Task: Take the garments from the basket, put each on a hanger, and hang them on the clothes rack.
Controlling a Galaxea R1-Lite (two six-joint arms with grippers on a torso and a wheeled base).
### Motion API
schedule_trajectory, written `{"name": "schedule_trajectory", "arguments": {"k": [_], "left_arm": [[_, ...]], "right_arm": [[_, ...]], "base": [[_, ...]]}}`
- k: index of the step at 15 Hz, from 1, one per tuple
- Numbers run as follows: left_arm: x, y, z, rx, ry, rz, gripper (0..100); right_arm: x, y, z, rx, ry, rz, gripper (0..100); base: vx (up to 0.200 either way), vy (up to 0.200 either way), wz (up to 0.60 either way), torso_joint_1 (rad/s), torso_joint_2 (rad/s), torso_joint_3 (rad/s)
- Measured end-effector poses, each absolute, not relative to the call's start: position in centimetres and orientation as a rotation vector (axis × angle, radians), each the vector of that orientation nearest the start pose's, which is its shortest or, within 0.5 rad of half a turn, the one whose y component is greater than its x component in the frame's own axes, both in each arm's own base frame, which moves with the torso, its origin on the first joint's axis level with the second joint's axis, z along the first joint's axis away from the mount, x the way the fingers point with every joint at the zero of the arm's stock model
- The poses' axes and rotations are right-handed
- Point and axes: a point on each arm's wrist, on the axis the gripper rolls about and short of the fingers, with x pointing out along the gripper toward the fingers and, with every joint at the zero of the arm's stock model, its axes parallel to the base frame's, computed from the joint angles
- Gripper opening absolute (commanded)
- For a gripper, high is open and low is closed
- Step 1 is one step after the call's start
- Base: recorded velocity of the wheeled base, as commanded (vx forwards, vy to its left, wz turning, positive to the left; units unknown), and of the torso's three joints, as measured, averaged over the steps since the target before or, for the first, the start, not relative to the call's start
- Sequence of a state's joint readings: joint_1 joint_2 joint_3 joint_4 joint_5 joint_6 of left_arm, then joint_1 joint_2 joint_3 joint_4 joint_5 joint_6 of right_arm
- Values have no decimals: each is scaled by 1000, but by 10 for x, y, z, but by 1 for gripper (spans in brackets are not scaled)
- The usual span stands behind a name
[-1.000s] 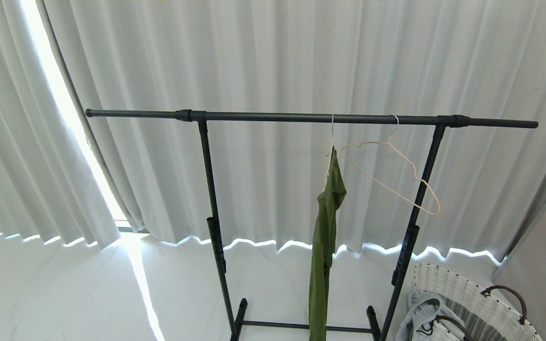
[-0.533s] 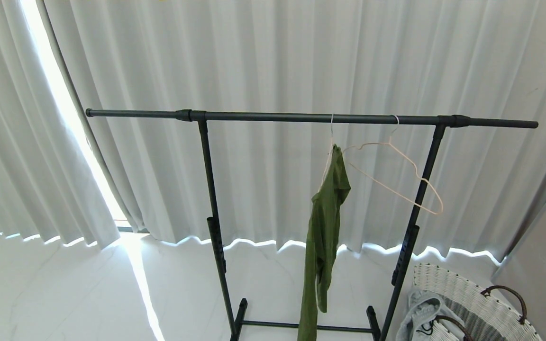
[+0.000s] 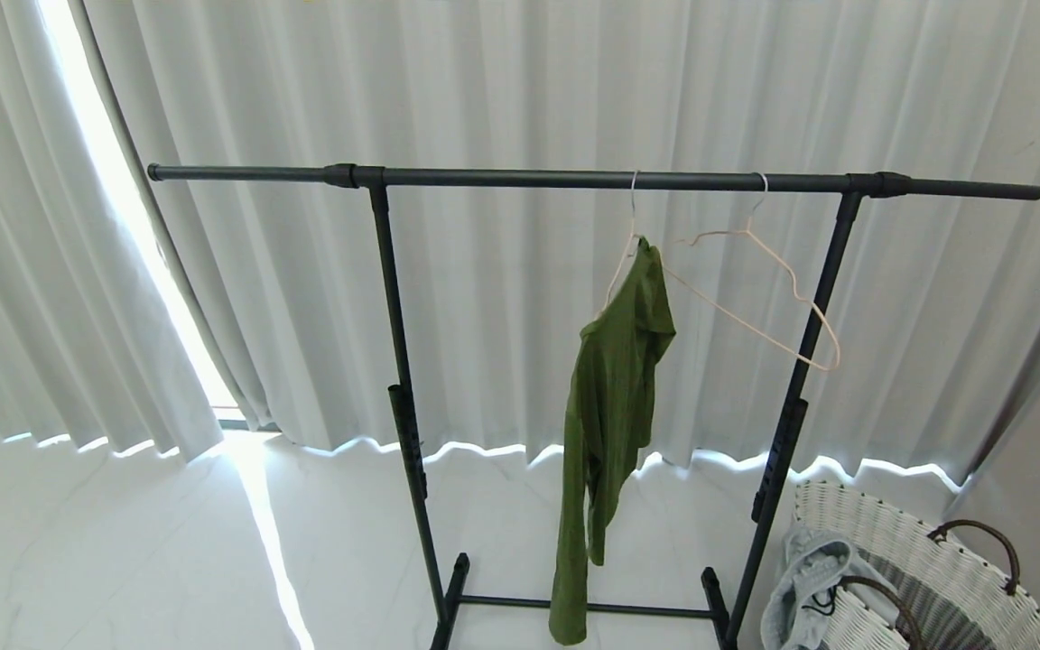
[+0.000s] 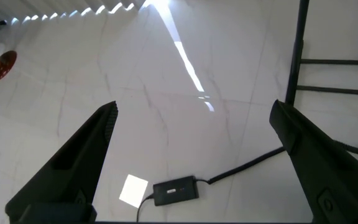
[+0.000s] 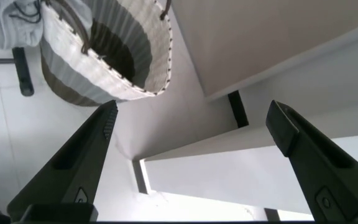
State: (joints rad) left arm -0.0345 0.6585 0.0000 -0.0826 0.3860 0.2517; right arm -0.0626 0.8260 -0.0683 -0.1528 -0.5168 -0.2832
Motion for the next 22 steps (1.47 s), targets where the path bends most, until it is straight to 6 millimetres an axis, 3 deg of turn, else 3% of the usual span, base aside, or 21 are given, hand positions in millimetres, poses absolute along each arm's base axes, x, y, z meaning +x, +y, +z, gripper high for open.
{"name": "schedule_trajectory", "arguments": {"k": [7, 12, 22], "left_arm": [[32, 5, 83, 322, 580, 154, 100], [48, 2, 113, 204, 495, 104, 100], [47, 2, 110, 251, 509, 85, 100]], "right_arm": [[57, -14, 97, -384, 672, -424, 100], [60, -13, 96, -305, 677, -404, 100], [61, -13, 93, -305, 705, -401, 100]], "base": [[0, 0, 0, -93, 214, 121], [0, 0, 0, 0, 0, 0], [0, 0, 0, -127, 328, 197]]}}
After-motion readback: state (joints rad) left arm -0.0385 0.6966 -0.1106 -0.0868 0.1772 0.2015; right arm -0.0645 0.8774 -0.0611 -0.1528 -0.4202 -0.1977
